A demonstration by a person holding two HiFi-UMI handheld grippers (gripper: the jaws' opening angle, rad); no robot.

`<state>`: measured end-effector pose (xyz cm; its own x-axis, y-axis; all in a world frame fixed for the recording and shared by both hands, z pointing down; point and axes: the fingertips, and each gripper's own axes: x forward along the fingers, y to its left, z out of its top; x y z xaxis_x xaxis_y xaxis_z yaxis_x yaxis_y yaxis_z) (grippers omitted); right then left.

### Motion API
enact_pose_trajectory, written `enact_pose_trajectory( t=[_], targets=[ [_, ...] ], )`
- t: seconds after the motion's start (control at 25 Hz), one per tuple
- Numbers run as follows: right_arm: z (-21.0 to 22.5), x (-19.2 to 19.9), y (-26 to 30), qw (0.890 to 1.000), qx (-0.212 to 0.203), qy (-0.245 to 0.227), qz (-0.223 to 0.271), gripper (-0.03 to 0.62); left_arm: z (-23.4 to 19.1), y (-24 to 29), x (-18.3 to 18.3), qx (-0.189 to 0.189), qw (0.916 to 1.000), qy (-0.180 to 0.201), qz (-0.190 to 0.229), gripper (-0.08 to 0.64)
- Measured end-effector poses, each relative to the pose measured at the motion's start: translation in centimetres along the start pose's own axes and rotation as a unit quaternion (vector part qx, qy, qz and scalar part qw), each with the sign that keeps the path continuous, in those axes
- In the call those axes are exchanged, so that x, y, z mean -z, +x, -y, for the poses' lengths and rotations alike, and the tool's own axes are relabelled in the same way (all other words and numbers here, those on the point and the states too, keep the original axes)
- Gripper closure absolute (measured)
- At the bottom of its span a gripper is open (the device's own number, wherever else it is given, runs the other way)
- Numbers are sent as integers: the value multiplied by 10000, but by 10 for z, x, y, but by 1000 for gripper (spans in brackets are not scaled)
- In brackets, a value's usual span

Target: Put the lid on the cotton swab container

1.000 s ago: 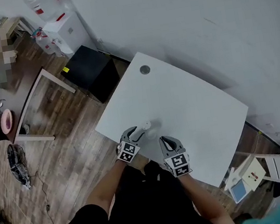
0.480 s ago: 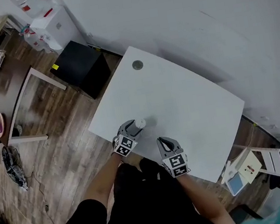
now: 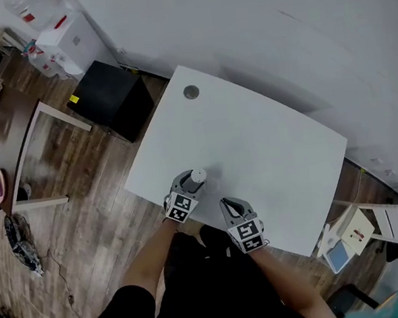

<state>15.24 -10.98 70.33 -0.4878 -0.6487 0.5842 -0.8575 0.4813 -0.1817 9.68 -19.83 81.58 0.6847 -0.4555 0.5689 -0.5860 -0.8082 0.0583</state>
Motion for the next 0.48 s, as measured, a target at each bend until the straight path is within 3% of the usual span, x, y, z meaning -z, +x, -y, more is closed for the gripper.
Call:
enact_pose_trajectory(
  t=[0.32, 0.48],
  targets=[
    [4, 2, 4, 9997, -166, -199, -18, 555, -5, -19, -5, -363, 9976, -592, 30, 307],
    [0, 3, 7, 9997, -135, -197, -53, 555, 1, -30, -12, -371, 9977, -547, 122, 310]
  ],
)
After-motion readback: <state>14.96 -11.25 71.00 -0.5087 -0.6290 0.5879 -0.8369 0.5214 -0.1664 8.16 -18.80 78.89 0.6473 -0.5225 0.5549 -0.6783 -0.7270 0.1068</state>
